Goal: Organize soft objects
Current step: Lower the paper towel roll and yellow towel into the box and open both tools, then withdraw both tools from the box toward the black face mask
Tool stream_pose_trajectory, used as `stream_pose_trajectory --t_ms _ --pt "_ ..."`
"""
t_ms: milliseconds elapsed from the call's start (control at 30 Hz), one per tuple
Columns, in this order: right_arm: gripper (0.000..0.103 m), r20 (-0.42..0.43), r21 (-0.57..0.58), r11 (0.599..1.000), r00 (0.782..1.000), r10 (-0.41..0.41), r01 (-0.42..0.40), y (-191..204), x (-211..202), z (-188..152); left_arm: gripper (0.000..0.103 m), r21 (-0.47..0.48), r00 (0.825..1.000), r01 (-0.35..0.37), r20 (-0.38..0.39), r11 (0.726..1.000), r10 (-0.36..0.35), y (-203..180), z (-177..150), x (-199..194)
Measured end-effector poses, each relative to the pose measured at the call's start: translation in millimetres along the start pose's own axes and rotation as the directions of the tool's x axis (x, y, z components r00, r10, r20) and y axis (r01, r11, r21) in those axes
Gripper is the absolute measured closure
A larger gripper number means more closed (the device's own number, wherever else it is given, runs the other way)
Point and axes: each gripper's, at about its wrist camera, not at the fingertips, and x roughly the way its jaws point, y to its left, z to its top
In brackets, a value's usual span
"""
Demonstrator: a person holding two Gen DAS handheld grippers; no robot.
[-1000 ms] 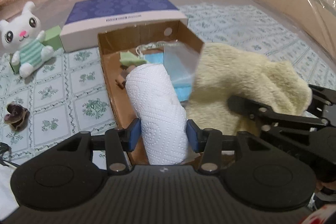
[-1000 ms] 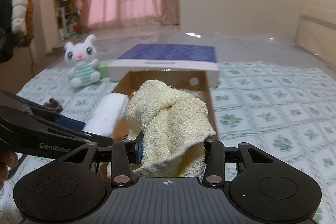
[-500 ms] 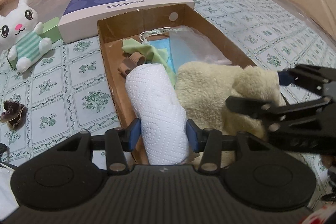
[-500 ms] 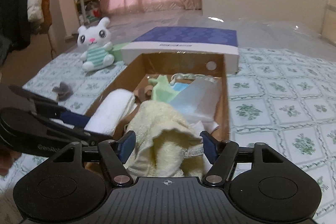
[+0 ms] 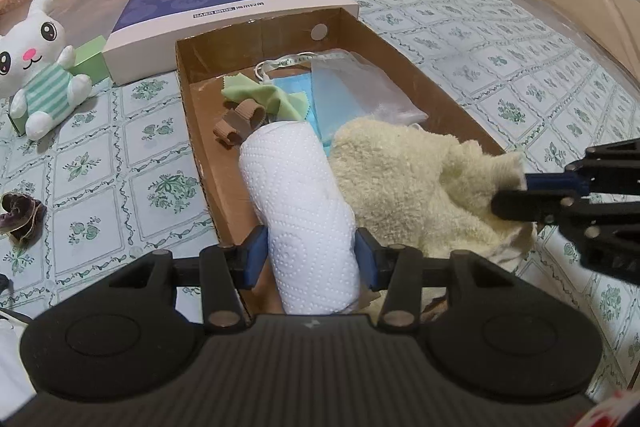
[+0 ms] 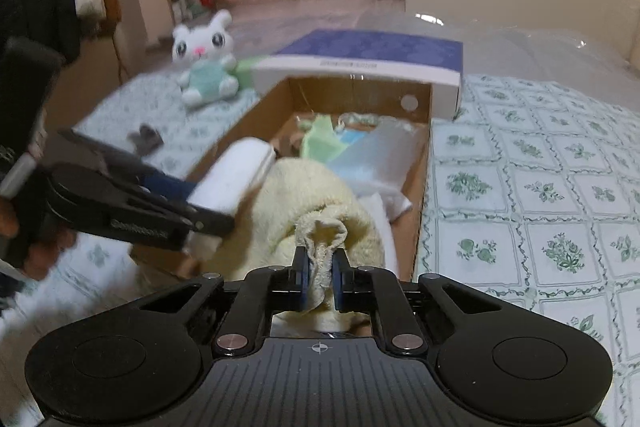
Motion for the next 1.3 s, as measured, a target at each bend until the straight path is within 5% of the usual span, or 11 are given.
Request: stream_pose_trajectory --t_ms 300,467,600,733,1300 --pt "0.091 -0.143 -0.06 0.998 0.989 -0.04 0.031 -10.1 48.8 3.6 0.059 0.003 1.0 -0.005 -0.011 1.0 0.005 -5.1 1.9 8.8" --pt "0.091 -0.153 -0.086 0.996 0.987 -0.048 0.035 -8.7 46.7 3.6 0.059 0.001 1.0 -0.017 -0.025 1.0 0.017 -7.3 3.0 17.0" --pt "0.083 -0.136 -0.079 0.996 0.989 -0.055 0.044 -5.5 41.5 2.3 0.058 0.004 0.998 -0.046 -0.046 0.999 0.046 -11.0 -0.2 23.8" --pt "0.046 -0.078 -0.04 0.998 0.996 -0.045 0.042 -3.8 29.3 0.0 0.05 -0.006 0.999 -0.041 -0.035 0.999 0.041 -12.4 -0.6 24.2" --pt "0.041 0.062 0.172 0.984 0.997 -0.055 0.043 3.5 -28.6 -15.5 0.041 -0.056 0.999 0.029 0.017 0.998 -0.028 -0.2 -9.9 -26.5"
